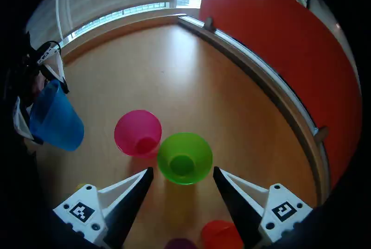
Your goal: Pour water
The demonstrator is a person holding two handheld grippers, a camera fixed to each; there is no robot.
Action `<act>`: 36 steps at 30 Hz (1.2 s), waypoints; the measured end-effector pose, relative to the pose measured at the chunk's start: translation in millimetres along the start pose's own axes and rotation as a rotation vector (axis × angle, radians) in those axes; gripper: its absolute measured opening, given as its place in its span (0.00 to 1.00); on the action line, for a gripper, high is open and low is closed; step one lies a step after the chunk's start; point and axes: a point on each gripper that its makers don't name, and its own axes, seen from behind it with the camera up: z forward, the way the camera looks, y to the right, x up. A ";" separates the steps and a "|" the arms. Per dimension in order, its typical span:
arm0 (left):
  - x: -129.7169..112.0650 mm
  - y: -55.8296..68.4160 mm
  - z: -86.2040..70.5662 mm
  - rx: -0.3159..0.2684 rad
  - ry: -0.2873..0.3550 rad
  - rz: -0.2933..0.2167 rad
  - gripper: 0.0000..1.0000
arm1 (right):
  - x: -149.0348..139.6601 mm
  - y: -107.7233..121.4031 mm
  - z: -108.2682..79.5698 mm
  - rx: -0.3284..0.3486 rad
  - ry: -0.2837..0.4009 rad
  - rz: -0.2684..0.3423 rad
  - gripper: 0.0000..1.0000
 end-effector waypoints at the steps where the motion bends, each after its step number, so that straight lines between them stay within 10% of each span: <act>1: -0.2 -0.2 -0.2 0.001 0.000 0.000 0.86 | 0.2 -0.3 0.9 0.001 -0.003 0.000 1.00; 36: -6.5 -2.6 -1.7 -0.001 0.003 -0.020 0.86 | 3.7 5.6 31.4 -0.009 -0.066 -0.003 1.00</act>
